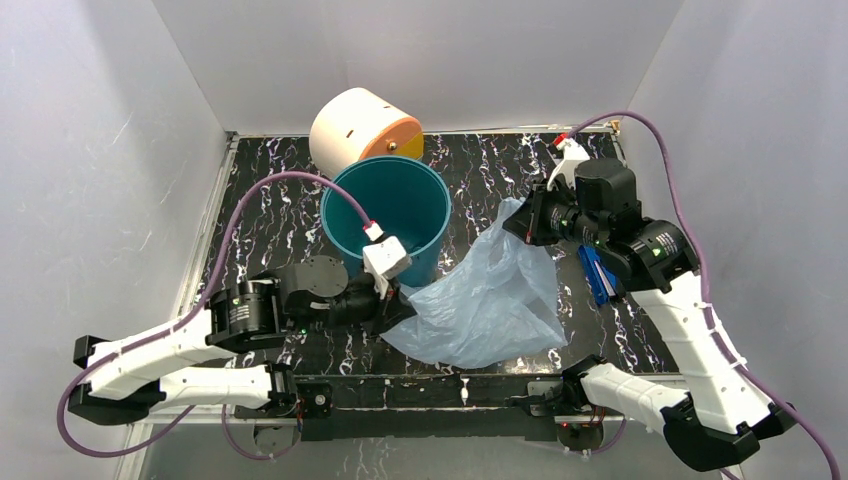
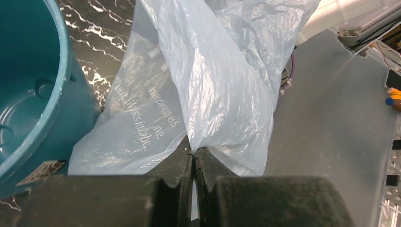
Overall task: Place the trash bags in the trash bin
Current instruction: Place the trash bag in the trash bin.
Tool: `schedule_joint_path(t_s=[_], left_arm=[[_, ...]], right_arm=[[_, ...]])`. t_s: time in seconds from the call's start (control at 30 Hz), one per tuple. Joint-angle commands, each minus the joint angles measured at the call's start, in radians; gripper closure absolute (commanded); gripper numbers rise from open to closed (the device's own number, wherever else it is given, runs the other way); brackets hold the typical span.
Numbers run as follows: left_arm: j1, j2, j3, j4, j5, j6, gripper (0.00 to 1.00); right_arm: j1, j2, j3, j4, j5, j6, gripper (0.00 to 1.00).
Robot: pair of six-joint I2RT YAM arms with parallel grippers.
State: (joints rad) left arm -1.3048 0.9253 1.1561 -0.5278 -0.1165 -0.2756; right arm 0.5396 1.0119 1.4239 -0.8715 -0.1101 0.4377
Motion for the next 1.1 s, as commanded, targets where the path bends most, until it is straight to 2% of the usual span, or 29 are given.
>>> schedule_joint_path(t_s=[0.0,0.1,0.23,0.37,0.43,0.47,0.5,0.57,0.67,0.8,0.93,1.07], left_arm=[[-0.004,0.07,0.064,-0.18,0.035,-0.048,1.0],[-0.004,0.211,0.106,-0.177,0.048,-0.026,1.0],[-0.003,0.355,0.083,-0.068,0.084,-0.031,1.0],[0.003,0.435,0.044,-0.002,-0.032,-0.05,1.0],[0.005,0.463,0.046,0.016,-0.043,-0.05,0.98],[0.006,0.466,0.042,0.037,-0.032,-0.046,0.83],[0.006,0.458,0.03,0.057,-0.023,-0.041,0.72],[0.006,0.429,-0.008,0.103,0.006,-0.026,0.63],[0.006,0.356,-0.077,0.154,0.078,-0.001,0.4],[0.005,0.244,-0.209,0.231,0.165,0.059,0.25],[0.003,0.181,-0.333,0.305,0.26,0.138,0.14],[-0.027,0.121,-0.459,0.389,0.197,0.22,0.1]], right_arm=[[0.0,0.008,-0.016,0.037,0.093,-0.025,0.93],[0.0,-0.003,-0.063,0.027,0.142,-0.02,0.93],[0.0,-0.016,-0.119,0.003,0.207,-0.007,0.93],[0.0,-0.008,-0.157,-0.029,0.259,-0.003,0.93],[0.001,0.0,-0.16,-0.04,0.28,0.002,0.94],[0.0,-0.002,-0.159,-0.04,0.28,0.001,0.94],[0.0,-0.003,-0.158,-0.035,0.276,0.0,0.94],[-0.001,-0.011,-0.156,-0.023,0.262,-0.002,0.94],[-0.002,-0.015,-0.146,-0.021,0.252,-0.003,0.94],[-0.002,-0.019,-0.138,-0.012,0.226,-0.001,0.94],[-0.002,-0.018,-0.135,-0.004,0.203,0.005,0.94],[-0.001,-0.019,-0.14,-0.003,0.19,0.01,0.94]])
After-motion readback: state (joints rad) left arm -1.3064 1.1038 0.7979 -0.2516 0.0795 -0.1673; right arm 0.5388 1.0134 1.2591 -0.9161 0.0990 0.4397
